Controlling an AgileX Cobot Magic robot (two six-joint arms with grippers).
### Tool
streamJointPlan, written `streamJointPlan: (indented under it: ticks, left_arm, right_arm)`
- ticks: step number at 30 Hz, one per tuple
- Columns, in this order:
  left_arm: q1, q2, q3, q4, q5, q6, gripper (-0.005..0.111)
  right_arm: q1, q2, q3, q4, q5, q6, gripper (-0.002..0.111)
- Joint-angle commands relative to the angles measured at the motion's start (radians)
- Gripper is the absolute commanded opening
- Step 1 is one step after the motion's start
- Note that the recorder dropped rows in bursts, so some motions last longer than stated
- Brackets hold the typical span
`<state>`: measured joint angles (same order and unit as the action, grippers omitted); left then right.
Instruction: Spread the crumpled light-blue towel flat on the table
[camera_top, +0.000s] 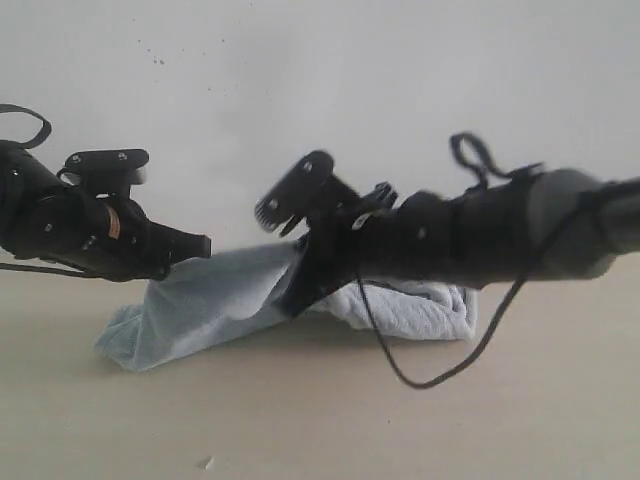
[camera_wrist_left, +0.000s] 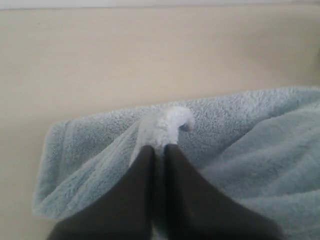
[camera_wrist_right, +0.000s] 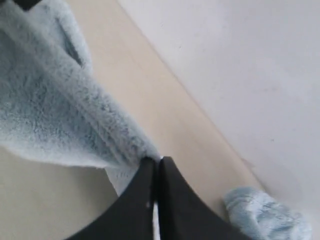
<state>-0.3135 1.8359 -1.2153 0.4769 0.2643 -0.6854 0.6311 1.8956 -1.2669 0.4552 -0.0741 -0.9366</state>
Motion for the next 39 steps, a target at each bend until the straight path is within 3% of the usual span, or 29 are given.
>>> streamJointPlan:
  ticks: [1, 9, 15, 19, 22, 24, 28, 39]
  left_arm:
    - [0.024, -0.033, 0.001, 0.002, 0.009, -0.077, 0.004]
    - [0.024, -0.199, 0.005, 0.002, 0.065, -0.033, 0.004]
    - [0.024, -0.239, 0.013, -0.012, 0.296, 0.196, 0.004]
    - [0.024, -0.237, 0.078, -0.01, 0.298, 0.251, 0.004]
    - [0.024, -0.237, 0.141, -0.01, 0.238, 0.251, 0.004]
    - [0.024, -0.237, 0.173, -0.01, 0.195, 0.251, 0.004]
    - [0.024, -0.237, 0.211, -0.01, 0.124, 0.251, 0.004]
    - [0.024, -0.237, 0.215, 0.006, 0.116, 0.251, 0.004]
  right_arm:
    - [-0.081, -0.164, -0.002, 0.0, 0.207, -0.013, 0.0]
    - [-0.132, -0.324, -0.002, -0.019, 0.58, -0.106, 0.0]
    - [-0.133, -0.287, -0.002, -0.032, 0.489, -0.032, 0.001]
    - [-0.211, -0.206, -0.002, -0.08, 0.394, 0.343, 0.024]
    - [-0.333, -0.123, -0.009, -0.08, 0.482, 0.561, 0.044]
    - [-0.387, -0.064, -0.034, -0.08, 0.581, 0.56, 0.044]
    - [-0.46, 0.066, -0.164, -0.08, 0.723, 0.545, 0.045]
    - [-0.478, 0.386, -0.592, -0.081, 0.717, 0.744, 0.045]
